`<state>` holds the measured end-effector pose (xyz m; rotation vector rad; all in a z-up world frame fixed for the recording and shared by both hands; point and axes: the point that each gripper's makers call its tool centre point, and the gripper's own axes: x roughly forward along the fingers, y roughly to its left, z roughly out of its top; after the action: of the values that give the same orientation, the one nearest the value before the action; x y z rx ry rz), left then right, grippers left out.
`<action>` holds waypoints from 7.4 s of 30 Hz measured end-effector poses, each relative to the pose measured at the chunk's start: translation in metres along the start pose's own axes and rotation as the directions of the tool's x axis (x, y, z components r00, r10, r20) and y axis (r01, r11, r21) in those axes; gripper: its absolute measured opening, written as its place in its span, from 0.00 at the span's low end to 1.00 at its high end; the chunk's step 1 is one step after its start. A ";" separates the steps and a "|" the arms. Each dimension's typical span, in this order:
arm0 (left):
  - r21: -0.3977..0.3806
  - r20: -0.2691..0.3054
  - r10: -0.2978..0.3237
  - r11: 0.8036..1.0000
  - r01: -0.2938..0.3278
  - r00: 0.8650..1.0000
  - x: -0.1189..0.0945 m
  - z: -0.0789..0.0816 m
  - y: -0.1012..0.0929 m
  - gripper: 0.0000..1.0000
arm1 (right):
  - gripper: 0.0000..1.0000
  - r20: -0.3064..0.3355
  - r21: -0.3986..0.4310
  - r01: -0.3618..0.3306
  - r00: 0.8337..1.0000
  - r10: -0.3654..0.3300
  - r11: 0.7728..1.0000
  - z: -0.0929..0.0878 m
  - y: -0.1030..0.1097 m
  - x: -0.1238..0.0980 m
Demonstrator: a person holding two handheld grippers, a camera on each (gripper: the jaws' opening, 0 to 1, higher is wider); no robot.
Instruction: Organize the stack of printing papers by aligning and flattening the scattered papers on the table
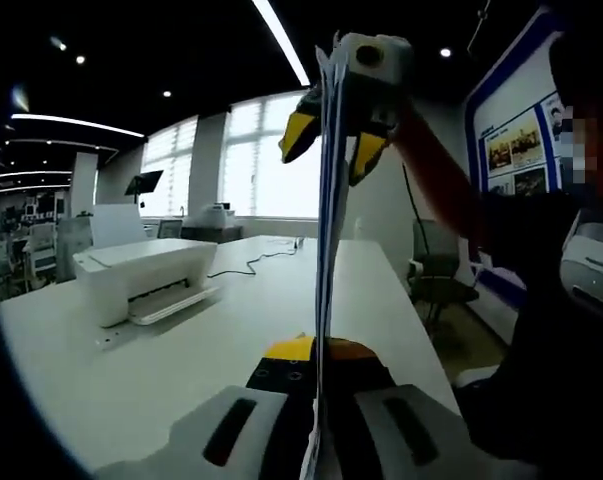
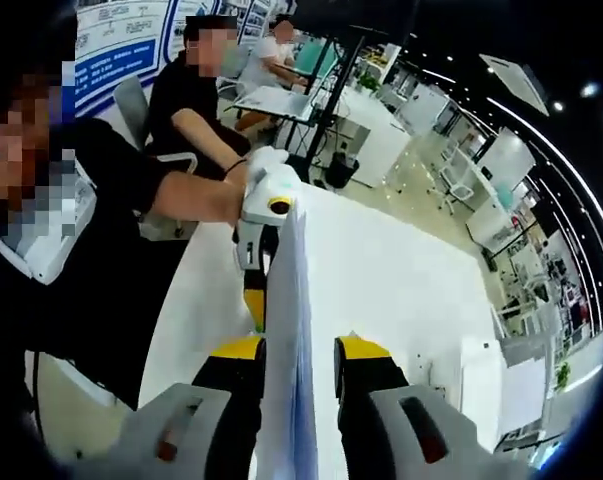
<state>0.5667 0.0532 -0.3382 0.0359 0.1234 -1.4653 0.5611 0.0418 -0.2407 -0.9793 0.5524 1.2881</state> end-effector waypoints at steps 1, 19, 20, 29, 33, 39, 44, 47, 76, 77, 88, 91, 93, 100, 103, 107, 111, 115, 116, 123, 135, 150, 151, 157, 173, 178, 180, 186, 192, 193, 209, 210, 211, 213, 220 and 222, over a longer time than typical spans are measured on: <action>-0.002 0.000 -0.001 1.000 0.001 1.000 0.000 0.000 0.000 0.06 | 0.24 -0.041 -0.017 -0.015 0.999 0.015 1.000 -0.003 0.000 0.002; 0.008 0.008 0.016 1.000 -0.016 1.000 0.005 -0.001 0.003 0.08 | 0.00 -0.145 -0.006 -0.112 0.983 0.110 0.994 -0.019 0.021 0.022; 0.031 -0.010 0.031 0.999 -0.031 0.999 0.005 -0.005 0.005 0.10 | 0.00 -0.150 -0.003 -0.107 0.983 0.105 0.994 -0.022 0.021 0.020; 0.018 0.030 0.100 0.995 -0.100 0.995 -0.004 -0.020 0.014 0.27 | 0.00 0.025 0.068 -0.027 0.999 0.025 0.997 -0.021 0.012 -0.010; -0.004 0.103 0.136 0.991 -0.136 0.985 -0.016 -0.020 0.021 0.30 | 0.00 0.110 0.104 -0.013 0.994 0.002 0.995 -0.023 0.010 -0.024; -0.033 0.169 0.148 0.989 -0.144 0.975 -0.027 -0.030 0.019 0.36 | 0.00 0.205 0.150 0.013 0.978 -0.044 0.989 -0.030 0.006 -0.041; -0.076 0.264 0.132 0.990 -0.116 0.956 -0.031 -0.028 0.014 0.38 | 0.00 0.293 0.163 0.030 0.953 -0.078 0.986 -0.029 0.009 -0.055; -0.088 0.309 0.118 0.992 -0.095 0.944 -0.031 -0.027 0.009 0.39 | 0.00 0.333 0.178 0.034 0.938 -0.093 0.983 -0.029 0.010 -0.061; 0.032 0.183 0.052 0.998 -0.059 0.982 -0.041 0.003 -0.010 0.06 | 0.00 0.752 0.400 -0.028 0.582 -0.310 0.916 -0.106 0.045 -0.054; 0.033 0.154 0.059 0.997 -0.065 0.986 -0.041 0.001 -0.009 0.06 | 0.00 0.753 0.406 -0.017 0.574 -0.323 0.914 -0.113 0.047 -0.049; 0.067 -0.040 0.094 0.994 -0.091 0.995 -0.046 -0.024 -0.014 0.06 | 0.00 0.757 0.446 0.104 0.486 -0.437 0.889 -0.136 0.078 -0.004; 0.096 -0.088 0.113 0.990 -0.104 0.990 -0.046 -0.028 -0.016 0.06 | 0.00 0.754 0.476 0.089 0.470 -0.459 0.875 -0.144 0.081 0.008; 0.113 -0.112 0.122 0.988 -0.109 0.986 -0.046 -0.029 -0.017 0.06 | 0.00 0.754 0.490 0.079 0.462 -0.468 0.868 -0.149 0.082 0.014; 0.140 -0.121 0.111 0.986 -0.094 0.986 -0.046 -0.039 -0.012 0.09 | 0.08 0.746 0.510 0.047 0.472 -0.470 0.859 -0.158 0.084 0.034; 0.041 -0.069 0.074 0.997 -0.072 0.995 -0.048 -0.035 -0.015 0.16 | 0.14 0.738 0.533 0.047 0.461 -0.492 0.845 -0.161 0.080 0.033; 0.056 -0.072 0.091 0.995 -0.087 0.993 -0.048 -0.038 -0.009 0.16 | 0.12 0.739 0.543 0.045 0.448 -0.503 0.839 -0.165 0.076 0.028; 0.070 -0.073 0.076 0.995 -0.071 0.994 -0.047 -0.039 -0.009 0.08 | 0.05 0.738 0.541 0.052 0.448 -0.504 0.839 -0.164 0.076 0.029; 0.075 -0.074 0.055 0.996 -0.050 0.996 -0.046 -0.040 -0.013 0.06 | 0.00 0.741 0.526 0.063 0.456 -0.493 0.848 -0.161 0.078 0.028; 0.070 -0.071 0.060 0.996 -0.055 0.996 -0.046 -0.038 -0.012 0.06 | 0.00 0.742 0.524 0.061 0.457 -0.491 0.849 -0.160 0.078 0.027; 0.052 -0.035 0.067 0.997 -0.065 0.997 -0.050 -0.020 -0.012 0.06 | 0.00 0.756 0.503 0.081 0.442 -0.483 0.861 -0.147 0.077 0.008; 0.067 -0.027 0.090 0.994 -0.088 0.996 -0.045 -0.044 -0.008 0.20 | 0.20 0.720 0.566 0.053 0.455 -0.524 0.823 -0.171 0.079 0.032; -0.033 -0.029 0.041 0.999 -0.042 0.999 -0.039 -0.043 -0.017 0.06 | 0.00 0.724 0.566 0.034 0.458 -0.516 0.824 -0.170 0.079 0.020; -0.043 -0.025 0.043 0.998 -0.044 0.999 -0.039 -0.042 -0.017 0.06 | 0.00 0.720 0.569 0.034 0.463 -0.517 0.822 -0.169 0.078 0.019; -0.105 -0.005 0.048 0.993 -0.049 0.999 -0.039 -0.040 -0.020 0.06 | 0.00 0.696 0.576 0.050 0.492 -0.522 0.816 -0.163 0.072 0.008; -0.387 -0.034 -0.029 0.922 0.014 0.999 -0.044 -0.035 -0.038 0.06 | 0.00 0.696 0.678 -0.264 0.530 -0.484 0.686 -0.154 0.089 0.008; -0.428 -0.072 -0.048 0.904 0.013 0.996 -0.038 -0.047 -0.037 0.06 | 0.00 0.674 0.705 -0.299 0.565 -0.476 0.643 -0.164 0.091 0.022; -0.441 -0.078 -0.051 0.897 0.011 0.996 -0.035 -0.052 -0.034 0.06 | 0.00 0.663 0.718 -0.301 0.571 -0.484 0.628 -0.170 0.088 0.026; -0.462 -0.116 -0.025 0.886 -0.031 0.993 -0.028 -0.068 -0.016 0.06 | 0.00 0.617 0.755 -0.273 0.604 -0.505 0.596 -0.186 0.079 0.045; -0.456 -0.166 0.015 0.885 -0.090 0.986 -0.023 -0.085 0.001 0.07 | 0.00 0.567 0.785 -0.235 0.645 -0.512 0.573 -0.203 0.068 0.065; -0.457 -0.172 0.019 0.884 -0.097 0.985 -0.022 -0.087 0.004 0.07 | 0.00 0.559 0.790 -0.231 0.652 -0.512 0.568 -0.206 0.066 0.068; -0.352 -0.288 0.111 0.911 -0.213 0.951 -0.012 -0.124 0.031 0.08 | 0.00 0.411 0.828 -0.075 0.754 -0.511 0.556 -0.236 0.055 0.106; -0.332 -0.297 0.123 0.917 -0.223 0.947 -0.012 -0.125 0.034 0.09 | 0.00 0.399 0.828 -0.060 0.760 -0.512 0.557 -0.237 0.055 0.108; -0.318 -0.306 0.130 0.920 -0.230 0.943 -0.012 -0.127 0.034 0.09 | 0.00 0.390 0.827 -0.047 0.765 -0.512 0.560 -0.237 0.055 0.109; -0.276 -0.317 0.154 0.929 -0.246 0.936 -0.012 -0.130 0.037 0.09 | 0.00 0.363 0.827 -0.014 0.777 -0.514 0.563 -0.239 0.056 0.111; -0.233 -0.341 0.186 0.933 -0.275 0.921 -0.013 -0.137 0.041 0.11 | 0.00 0.308 0.816 0.055 0.802 -0.513 0.576 -0.243 0.056 0.119; -0.224 -0.346 0.194 0.933 -0.282 0.918 -0.013 -0.138 0.042 0.11 | 0.00 0.289 0.809 0.083 0.805 -0.517 0.582 -0.244 0.056 0.121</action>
<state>0.5986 0.0843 -0.4760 0.0637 0.5651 -1.1756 0.5772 -0.1009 -0.4789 0.0252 0.4181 0.7780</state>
